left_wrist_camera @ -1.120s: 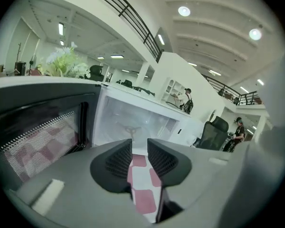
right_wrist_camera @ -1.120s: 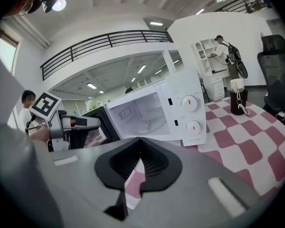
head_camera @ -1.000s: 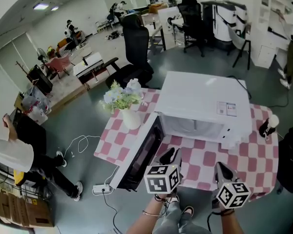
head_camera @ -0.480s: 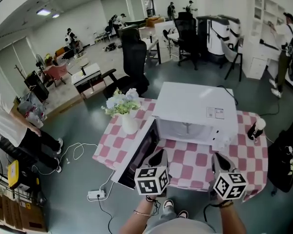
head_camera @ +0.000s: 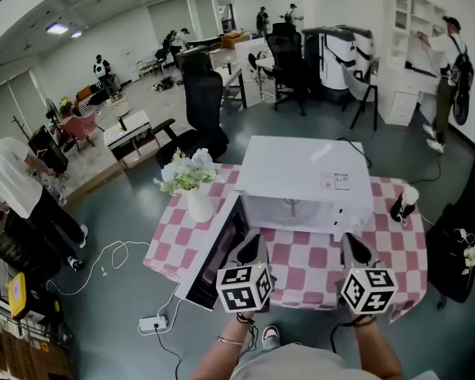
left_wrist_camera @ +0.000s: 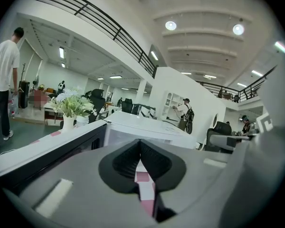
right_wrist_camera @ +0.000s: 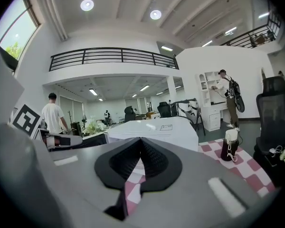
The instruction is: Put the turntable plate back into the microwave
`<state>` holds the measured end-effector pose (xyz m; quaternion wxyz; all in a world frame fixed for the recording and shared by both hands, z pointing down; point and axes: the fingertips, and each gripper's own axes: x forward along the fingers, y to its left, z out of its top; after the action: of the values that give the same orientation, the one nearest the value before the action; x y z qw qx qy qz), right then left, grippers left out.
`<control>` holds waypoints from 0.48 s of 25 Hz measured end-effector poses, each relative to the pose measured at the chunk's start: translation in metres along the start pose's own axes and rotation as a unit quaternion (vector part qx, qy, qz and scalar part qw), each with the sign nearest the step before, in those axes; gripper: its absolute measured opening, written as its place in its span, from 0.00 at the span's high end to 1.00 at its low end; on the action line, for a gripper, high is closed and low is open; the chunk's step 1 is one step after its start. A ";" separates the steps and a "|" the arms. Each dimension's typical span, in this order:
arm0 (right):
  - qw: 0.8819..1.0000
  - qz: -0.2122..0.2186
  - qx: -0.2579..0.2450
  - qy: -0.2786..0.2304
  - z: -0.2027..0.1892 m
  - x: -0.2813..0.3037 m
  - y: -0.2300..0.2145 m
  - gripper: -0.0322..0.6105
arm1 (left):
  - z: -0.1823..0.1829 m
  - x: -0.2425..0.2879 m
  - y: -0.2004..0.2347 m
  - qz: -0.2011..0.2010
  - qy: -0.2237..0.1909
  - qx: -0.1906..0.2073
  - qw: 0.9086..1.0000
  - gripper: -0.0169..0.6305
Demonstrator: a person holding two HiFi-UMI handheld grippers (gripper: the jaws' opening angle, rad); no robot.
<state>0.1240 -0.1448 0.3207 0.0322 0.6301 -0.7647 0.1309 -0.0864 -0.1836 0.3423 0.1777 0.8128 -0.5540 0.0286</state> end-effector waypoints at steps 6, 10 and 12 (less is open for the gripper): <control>0.999 -0.021 -0.030 -0.025 0.015 -0.008 -0.007 0.94 | 0.002 0.003 -0.004 -0.001 -0.001 0.000 1.000 0.98; 0.999 -0.025 -0.021 -0.028 0.018 -0.005 -0.013 0.94 | 0.000 0.008 -0.008 -0.003 0.001 -0.001 1.000 0.98; 0.999 -0.026 -0.019 -0.029 0.019 -0.005 -0.016 0.94 | 0.000 0.011 -0.011 -0.005 0.000 0.000 1.000 0.98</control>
<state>0.1425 -0.1474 0.3039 0.0252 0.6522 -0.7513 0.0973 -0.0724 -0.1893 0.3423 0.1782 0.8154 -0.5501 0.0279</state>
